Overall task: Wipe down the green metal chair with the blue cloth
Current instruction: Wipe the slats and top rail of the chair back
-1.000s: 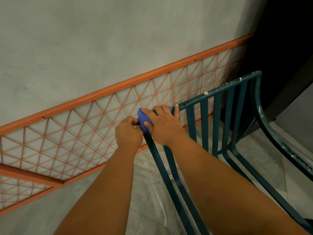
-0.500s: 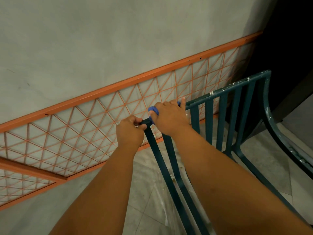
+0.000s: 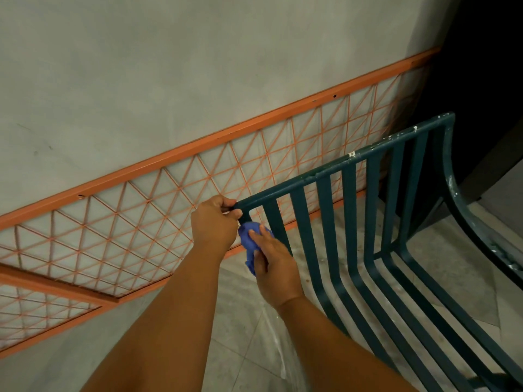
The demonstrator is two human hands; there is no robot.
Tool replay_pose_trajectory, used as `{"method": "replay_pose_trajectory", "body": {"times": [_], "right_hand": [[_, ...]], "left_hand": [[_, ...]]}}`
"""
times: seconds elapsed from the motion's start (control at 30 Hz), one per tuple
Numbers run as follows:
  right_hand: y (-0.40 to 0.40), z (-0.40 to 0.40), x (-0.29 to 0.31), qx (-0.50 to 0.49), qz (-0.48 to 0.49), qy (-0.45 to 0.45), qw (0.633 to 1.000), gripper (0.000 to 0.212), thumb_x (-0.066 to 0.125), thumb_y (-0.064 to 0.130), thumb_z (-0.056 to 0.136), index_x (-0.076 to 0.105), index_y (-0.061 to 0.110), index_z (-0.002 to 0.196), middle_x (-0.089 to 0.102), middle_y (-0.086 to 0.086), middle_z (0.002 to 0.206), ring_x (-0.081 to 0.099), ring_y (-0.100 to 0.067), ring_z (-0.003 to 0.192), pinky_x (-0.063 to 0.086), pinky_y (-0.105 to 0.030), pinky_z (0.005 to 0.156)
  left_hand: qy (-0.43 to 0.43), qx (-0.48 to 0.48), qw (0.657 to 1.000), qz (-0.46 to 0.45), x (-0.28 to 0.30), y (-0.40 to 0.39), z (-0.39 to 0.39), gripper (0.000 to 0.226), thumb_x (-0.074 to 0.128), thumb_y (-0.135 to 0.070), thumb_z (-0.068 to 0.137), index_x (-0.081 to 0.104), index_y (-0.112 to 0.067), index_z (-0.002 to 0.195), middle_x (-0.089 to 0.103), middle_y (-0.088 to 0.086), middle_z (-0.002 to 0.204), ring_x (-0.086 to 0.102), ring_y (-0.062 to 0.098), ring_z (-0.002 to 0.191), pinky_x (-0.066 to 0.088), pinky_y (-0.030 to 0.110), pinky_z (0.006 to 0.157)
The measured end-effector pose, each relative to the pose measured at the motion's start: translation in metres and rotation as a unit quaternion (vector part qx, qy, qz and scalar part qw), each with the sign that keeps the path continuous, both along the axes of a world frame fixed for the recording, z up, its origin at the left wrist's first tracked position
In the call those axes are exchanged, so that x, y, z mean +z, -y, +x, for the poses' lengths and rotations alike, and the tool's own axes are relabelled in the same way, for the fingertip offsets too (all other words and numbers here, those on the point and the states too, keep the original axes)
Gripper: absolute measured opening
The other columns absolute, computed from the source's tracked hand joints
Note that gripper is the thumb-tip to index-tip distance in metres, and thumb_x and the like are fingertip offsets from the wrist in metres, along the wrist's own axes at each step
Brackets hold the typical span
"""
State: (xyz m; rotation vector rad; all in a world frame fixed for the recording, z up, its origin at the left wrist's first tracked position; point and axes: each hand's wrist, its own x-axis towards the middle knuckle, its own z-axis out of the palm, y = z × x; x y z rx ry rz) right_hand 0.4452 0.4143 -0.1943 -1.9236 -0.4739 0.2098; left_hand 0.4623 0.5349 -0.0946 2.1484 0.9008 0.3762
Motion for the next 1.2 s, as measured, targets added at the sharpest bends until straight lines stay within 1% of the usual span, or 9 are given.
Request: {"method": "replay_pose_trajectory", "body": {"times": [0.1,0.23,0.57,0.67,0.77,0.87,0.97,1.1,1.2], "right_hand": [[-0.002,0.011,0.011,-0.064,0.082,-0.176,0.979,0.028,0.047,0.019,0.099,0.060,0.032,0.120,0.065,0.000,0.116,0.063,-0.016,0.098,0.057,-0.032,0.081],[-0.007,0.041,0.050,-0.108,0.129,-0.376,0.911,0.019,0.042,0.019,0.100,0.060,0.017,0.097,0.063,-0.006,0.082,0.056,-0.015,0.066,0.045,-0.025,0.054],[-0.004,0.043,0.081,-0.182,0.280,-0.254,0.908,0.026,0.046,0.012,0.094,0.067,0.026,0.087,0.068,-0.011,0.091,0.061,-0.019,0.078,0.052,-0.038,0.072],[-0.030,0.053,0.096,-0.144,0.121,0.075,0.979,0.027,0.048,0.019,0.089,0.067,0.024,0.107,0.068,0.008,0.100,0.061,-0.017,0.094,0.047,-0.039,0.083],[-0.044,0.069,0.097,-0.037,-0.217,0.244,0.945,0.029,0.043,0.034,0.089,0.065,0.024,0.104,0.068,0.005,0.101,0.052,-0.021,0.105,0.027,-0.047,0.094],[-0.047,0.089,0.110,0.013,-0.355,0.204,0.912,0.039,0.033,0.044,0.091,0.063,0.021,0.096,0.062,0.001,0.087,0.051,-0.024,0.095,0.022,-0.052,0.096],[-0.065,0.104,0.129,0.085,-0.471,0.147,0.865,0.043,0.033,0.048,0.088,0.064,0.019,0.080,0.058,0.001,0.078,0.053,-0.023,0.082,0.022,-0.052,0.097],[-0.073,0.127,0.132,0.206,-0.467,0.076,0.856,0.041,0.040,0.053,0.086,0.053,0.021,0.066,0.055,-0.002,0.075,0.056,-0.024,0.079,0.041,-0.039,0.080],[-0.077,0.136,0.126,0.178,-0.506,0.070,0.841,0.041,0.038,0.058,0.084,0.056,0.022,0.077,0.057,-0.002,0.085,0.056,-0.025,0.087,0.039,-0.045,0.089]], "left_hand": [[-0.004,0.001,1.000,0.018,0.000,0.001,0.001,0.016,0.070,-0.008,0.082,0.069,-0.012,0.097,0.065,-0.002,0.089,0.062,0.012,0.081,0.048,0.023,0.076],[-0.008,-0.003,1.000,0.019,-0.002,0.000,0.000,0.017,0.071,-0.009,0.082,0.069,-0.012,0.098,0.066,-0.001,0.091,0.062,0.014,0.082,0.047,0.023,0.075],[-0.024,-0.016,0.999,0.017,0.002,-0.003,-0.001,0.018,0.071,-0.012,0.083,0.069,-0.015,0.100,0.069,-0.002,0.096,0.060,0.008,0.075,0.041,0.015,0.064],[-0.034,-0.030,0.996,0.080,0.004,-0.002,-0.003,0.015,0.066,-0.014,0.085,0.069,-0.015,0.099,0.071,-0.002,0.096,0.060,0.013,0.076,0.035,0.018,0.055],[-0.034,-0.032,0.990,0.130,0.004,0.000,-0.006,0.007,0.058,-0.014,0.085,0.061,-0.016,0.081,0.067,0.003,0.079,0.057,0.022,0.069,0.030,0.025,0.049],[-0.036,-0.003,0.996,0.084,0.004,0.001,-0.004,0.009,0.064,-0.014,0.081,0.059,-0.017,0.089,0.061,-0.005,0.080,0.051,0.013,0.068,0.028,0.020,0.048],[0.015,0.034,0.999,0.019,0.002,-0.002,-0.004,0.052,0.079,-0.018,0.071,0.047,-0.016,0.112,0.060,-0.006,0.099,0.056,0.015,0.085,0.035,0.023,0.056],[0.044,0.013,0.996,0.074,-0.005,-0.007,-0.007,0.080,0.086,-0.019,0.063,0.037,-0.021,0.128,0.047,0.005,0.129,0.050,0.024,0.112,0.045,0.039,0.076],[0.029,-0.002,0.997,0.071,-0.006,-0.014,-0.005,0.083,0.086,-0.024,0.063,0.037,-0.027,0.129,0.044,0.003,0.133,0.048,0.025,0.116,0.048,0.047,0.084]]}}
